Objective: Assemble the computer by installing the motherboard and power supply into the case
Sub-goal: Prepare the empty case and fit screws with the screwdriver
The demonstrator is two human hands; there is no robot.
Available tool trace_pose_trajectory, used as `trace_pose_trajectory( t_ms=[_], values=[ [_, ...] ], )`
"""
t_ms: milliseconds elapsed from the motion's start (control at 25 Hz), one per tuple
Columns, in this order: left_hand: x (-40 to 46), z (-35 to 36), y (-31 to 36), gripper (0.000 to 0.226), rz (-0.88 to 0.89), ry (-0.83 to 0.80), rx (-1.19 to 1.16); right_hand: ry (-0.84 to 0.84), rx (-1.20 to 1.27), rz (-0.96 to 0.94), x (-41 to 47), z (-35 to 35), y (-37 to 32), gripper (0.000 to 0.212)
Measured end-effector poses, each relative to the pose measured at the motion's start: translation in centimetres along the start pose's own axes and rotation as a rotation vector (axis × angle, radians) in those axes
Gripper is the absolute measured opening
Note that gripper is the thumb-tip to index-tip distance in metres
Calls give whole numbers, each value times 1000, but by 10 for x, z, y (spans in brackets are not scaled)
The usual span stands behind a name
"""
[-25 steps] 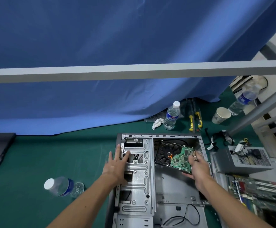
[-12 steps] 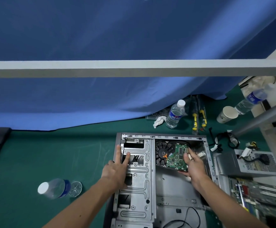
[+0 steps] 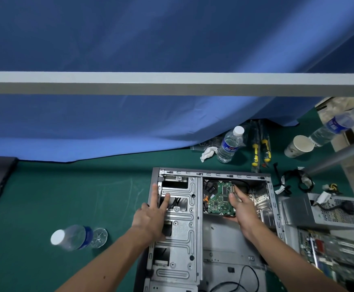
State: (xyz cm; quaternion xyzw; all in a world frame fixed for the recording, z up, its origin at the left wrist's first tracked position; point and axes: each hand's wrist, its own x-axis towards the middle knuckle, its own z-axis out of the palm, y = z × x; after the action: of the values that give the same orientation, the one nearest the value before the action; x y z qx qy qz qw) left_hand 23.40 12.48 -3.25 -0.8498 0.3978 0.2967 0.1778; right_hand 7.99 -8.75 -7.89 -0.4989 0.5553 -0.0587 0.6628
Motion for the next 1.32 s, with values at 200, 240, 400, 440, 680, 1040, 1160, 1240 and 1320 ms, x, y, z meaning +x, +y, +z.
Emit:
trace_pose_trajectory(
  t_ms=[200, 240, 400, 440, 680, 1040, 1160, 1240, 1320],
  values=[
    [1, 1, -2, 123, 0, 3, 1, -29, 5, -6, 7, 11, 3, 51],
    [2, 2, -2, 124, -1, 2, 5, -39, 8, -4, 7, 14, 4, 51],
    [3, 3, -1, 121, 1, 8, 12, -66, 37, 10, 9, 25, 9, 52],
    [3, 3, -2, 120, 1, 11, 11, -74, 44, 11, 9, 27, 10, 52],
    [3, 5, -1, 120, -7, 10, -5, -194, 84, 78, 4, 43, 7, 51],
    [5, 9, -2, 121, -22, 20, -8, -339, 150, 176, -1, 64, 0, 50],
    [6, 10, -4, 123, -24, 23, -14, -331, 189, 181, -1, 64, 0, 50],
    [7, 11, -4, 124, -24, 24, -15, -321, 214, 184, -1, 63, 1, 49],
    [8, 12, -4, 124, -21, 26, -12, -317, 234, 188, -2, 62, 1, 49]
  ],
)
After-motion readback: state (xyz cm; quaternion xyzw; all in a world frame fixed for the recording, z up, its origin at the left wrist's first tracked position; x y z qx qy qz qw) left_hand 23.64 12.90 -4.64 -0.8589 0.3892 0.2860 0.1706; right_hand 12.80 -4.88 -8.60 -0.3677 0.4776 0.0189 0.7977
